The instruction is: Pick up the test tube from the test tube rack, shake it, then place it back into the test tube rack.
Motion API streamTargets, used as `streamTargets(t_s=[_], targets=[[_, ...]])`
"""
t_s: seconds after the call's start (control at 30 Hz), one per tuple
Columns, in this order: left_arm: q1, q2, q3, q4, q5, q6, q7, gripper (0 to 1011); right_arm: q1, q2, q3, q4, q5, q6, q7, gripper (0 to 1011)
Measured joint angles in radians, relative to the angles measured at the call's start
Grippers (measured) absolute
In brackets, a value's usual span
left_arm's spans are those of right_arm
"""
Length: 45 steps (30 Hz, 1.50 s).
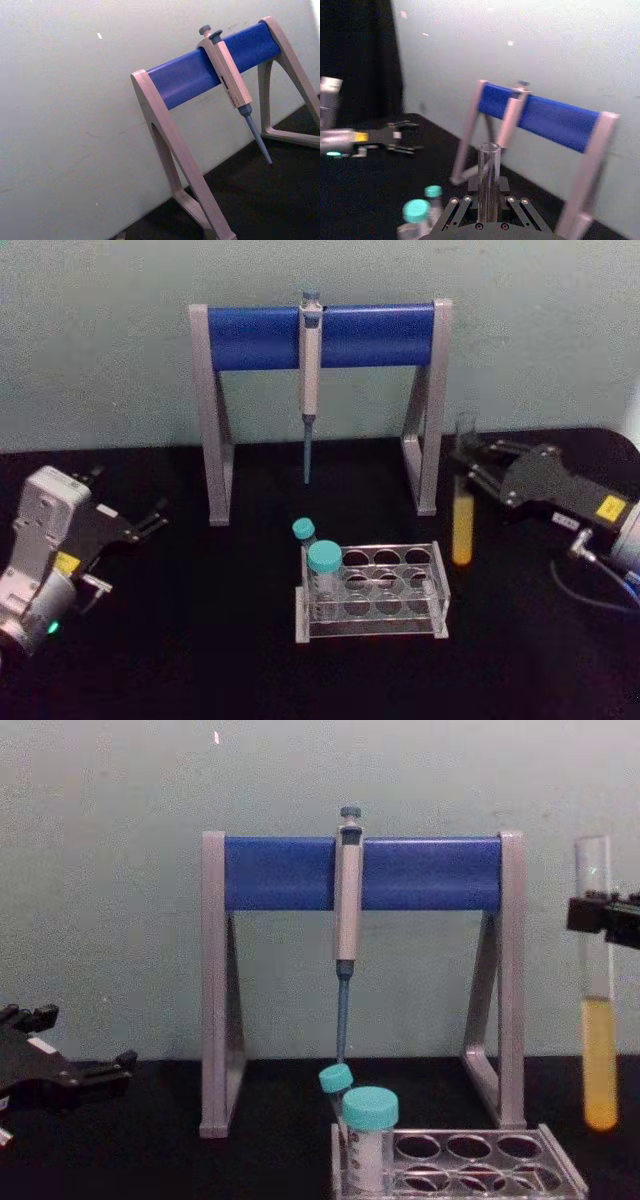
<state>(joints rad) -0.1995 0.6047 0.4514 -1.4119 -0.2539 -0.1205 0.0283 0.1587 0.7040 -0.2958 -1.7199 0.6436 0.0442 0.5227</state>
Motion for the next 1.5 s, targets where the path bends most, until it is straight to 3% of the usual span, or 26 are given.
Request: streamTargets(t_s=[0.2,0.4,0.53,0.77,0.97,1.17,1.37,1.5], targets=[[0.000,0.000,0.000,0.000,0.000,0.000,0.000,1001,0.009,-0.028,0.011,0.009,-0.059,-0.018,-0.072,232],[0.000,0.000,0.000,0.000,0.000,0.000,0.000,1001,0.040,-0.096,0.013,0.066,-0.078,-0.060,-0.081,232],[0.000,0.000,0.000,0.000,0.000,0.000,0.000,1001,0.063,-0.146,0.009,0.112,-0.038,-0.083,-0.032,232],[0.000,0.000,0.000,0.000,0.000,0.000,0.000,1001,0.092,-0.179,-0.022,0.151,0.026,-0.090,0.058,232],[0.000,0.000,0.000,0.000,0.000,0.000,0.000,1001,0.103,-0.159,-0.053,0.150,0.061,-0.077,0.121,232],[0.000,0.000,0.000,0.000,0.000,0.000,0.000,1001,0.083,-0.096,-0.062,0.104,0.080,-0.040,0.138,232],[0.000,0.000,0.000,0.000,0.000,0.000,0.000,1001,0.045,-0.032,-0.043,0.051,0.064,-0.012,0.060,232],[0.000,0.000,0.000,0.000,0.000,0.000,0.000,1001,0.036,-0.027,-0.032,0.042,0.029,-0.016,0.006,232]])
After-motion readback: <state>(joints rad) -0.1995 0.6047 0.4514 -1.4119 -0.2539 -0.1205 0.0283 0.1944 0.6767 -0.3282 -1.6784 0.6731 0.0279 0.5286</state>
